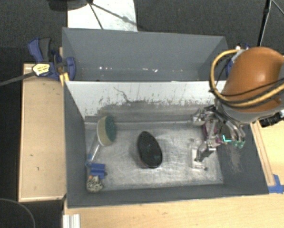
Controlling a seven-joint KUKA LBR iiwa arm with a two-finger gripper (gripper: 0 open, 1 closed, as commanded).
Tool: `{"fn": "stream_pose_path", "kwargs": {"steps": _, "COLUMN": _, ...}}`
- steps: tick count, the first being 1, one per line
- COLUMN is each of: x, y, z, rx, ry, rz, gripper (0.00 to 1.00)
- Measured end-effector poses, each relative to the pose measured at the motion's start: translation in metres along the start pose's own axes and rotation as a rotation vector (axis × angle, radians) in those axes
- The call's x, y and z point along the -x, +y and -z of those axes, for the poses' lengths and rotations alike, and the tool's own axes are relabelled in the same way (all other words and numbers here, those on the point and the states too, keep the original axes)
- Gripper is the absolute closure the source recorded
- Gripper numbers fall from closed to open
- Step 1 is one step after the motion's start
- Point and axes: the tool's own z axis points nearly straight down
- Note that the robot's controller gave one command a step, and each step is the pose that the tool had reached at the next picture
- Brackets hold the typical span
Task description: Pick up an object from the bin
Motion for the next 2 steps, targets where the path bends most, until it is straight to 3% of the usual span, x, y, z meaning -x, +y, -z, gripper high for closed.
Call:
{"fn": "stream_pose_path", "kwargs": {"steps": 1, "x": 0.027, "y": 0.033, "z": -0.147, "rx": 0.000, "ry": -0.012, "rz": 0.200, "gripper": 0.00}}
{"fn": "stream_pose_path", "kwargs": {"steps": 2, "x": 0.044, "y": 0.067, "z": -0.120, "rx": 0.001, "ry": -0.012, "rz": 0.212, "gripper": 0.00}}
